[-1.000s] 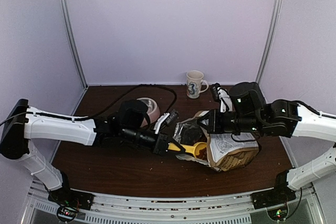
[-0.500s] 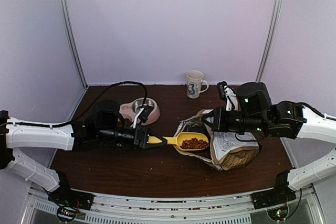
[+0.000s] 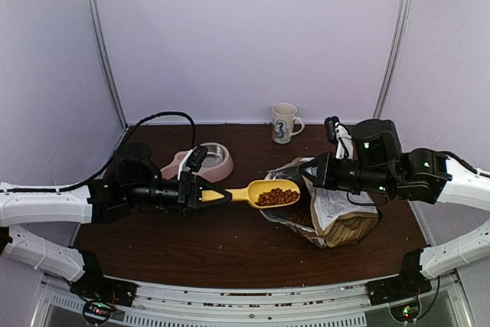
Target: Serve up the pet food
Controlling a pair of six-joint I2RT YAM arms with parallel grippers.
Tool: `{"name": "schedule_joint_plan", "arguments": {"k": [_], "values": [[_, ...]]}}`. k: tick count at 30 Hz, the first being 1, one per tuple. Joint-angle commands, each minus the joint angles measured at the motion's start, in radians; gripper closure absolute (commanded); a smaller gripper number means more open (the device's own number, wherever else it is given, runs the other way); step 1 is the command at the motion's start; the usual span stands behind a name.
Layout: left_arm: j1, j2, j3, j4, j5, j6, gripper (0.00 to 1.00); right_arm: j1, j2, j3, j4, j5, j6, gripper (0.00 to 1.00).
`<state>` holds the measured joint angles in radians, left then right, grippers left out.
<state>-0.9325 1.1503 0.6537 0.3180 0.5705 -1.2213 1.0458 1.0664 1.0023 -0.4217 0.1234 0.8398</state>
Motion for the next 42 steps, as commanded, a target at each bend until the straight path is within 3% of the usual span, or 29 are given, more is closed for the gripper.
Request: {"name": "schedule_joint_plan", "arguments": {"k": [1, 9, 22, 32, 42], "values": [[0.015, -0.027, -0.008, 0.093, 0.039, -0.025, 1.00, -0.012, -0.047, -0.005, 0.067, 0.059, 0.013, 1.00], [0.042, -0.059, -0.010, 0.123, 0.057, -0.083, 1.00, -0.023, -0.068, -0.022, 0.060, 0.079, 0.023, 1.00], [0.122, -0.151, -0.003, 0.117, -0.057, -0.155, 1.00, -0.029, -0.071, -0.026, 0.053, 0.089, 0.024, 1.00], [0.348, -0.244, -0.175, 0.195, -0.195, -0.262, 1.00, -0.030, -0.071, -0.021, 0.045, 0.094, 0.023, 1.00], [0.717, -0.473, -0.353, -0.050, -0.140, -0.165, 1.00, -0.034, -0.064, -0.019, 0.044, 0.095, 0.017, 1.00]]}}
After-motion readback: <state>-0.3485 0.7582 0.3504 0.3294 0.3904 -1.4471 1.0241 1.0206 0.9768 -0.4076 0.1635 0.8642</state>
